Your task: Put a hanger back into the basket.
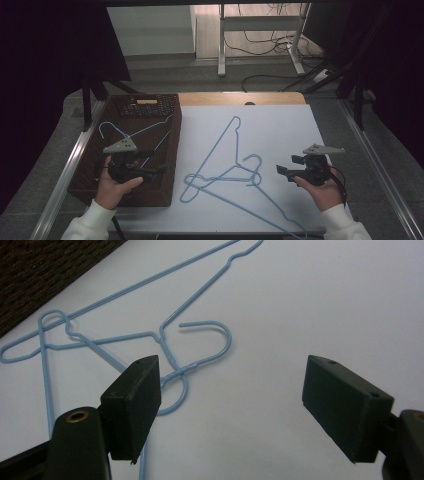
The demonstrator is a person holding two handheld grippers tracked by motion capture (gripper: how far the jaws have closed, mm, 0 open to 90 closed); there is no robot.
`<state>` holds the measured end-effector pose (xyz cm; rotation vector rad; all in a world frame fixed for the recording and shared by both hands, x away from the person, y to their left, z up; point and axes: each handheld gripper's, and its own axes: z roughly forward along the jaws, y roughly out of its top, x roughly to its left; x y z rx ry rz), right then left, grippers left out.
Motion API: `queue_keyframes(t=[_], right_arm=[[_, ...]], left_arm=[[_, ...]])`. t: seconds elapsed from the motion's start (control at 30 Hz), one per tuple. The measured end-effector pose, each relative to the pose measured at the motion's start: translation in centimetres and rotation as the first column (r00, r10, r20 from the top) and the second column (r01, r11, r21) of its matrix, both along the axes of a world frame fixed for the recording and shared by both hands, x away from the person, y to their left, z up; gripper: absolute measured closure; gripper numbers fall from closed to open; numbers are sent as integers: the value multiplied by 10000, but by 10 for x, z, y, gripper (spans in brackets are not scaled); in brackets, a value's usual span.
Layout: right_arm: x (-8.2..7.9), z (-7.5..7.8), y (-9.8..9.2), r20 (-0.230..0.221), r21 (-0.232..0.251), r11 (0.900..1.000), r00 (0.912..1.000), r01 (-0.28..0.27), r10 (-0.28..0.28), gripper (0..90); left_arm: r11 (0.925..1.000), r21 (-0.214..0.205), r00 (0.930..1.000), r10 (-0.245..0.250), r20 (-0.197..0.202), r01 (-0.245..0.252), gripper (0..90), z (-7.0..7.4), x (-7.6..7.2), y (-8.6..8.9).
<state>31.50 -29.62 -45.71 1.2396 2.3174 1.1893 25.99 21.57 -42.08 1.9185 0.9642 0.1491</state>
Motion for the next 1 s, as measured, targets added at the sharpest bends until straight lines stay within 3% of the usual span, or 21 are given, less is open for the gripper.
queue_keyframes(t=[0.67, 1.0], right_arm=[[-13, 4, 5, 37, -43, 9997, 9997, -249, 249, 241], [-14, 0, 10, -80, -354, 9984, 9990, -451, 448, 245]], left_arm=[[9991, 193, 9993, -383, 8, 382, 145, -2, -1, -16], [9989, 367, 9995, -302, -44, 304, 149, -4, -2, -17]])
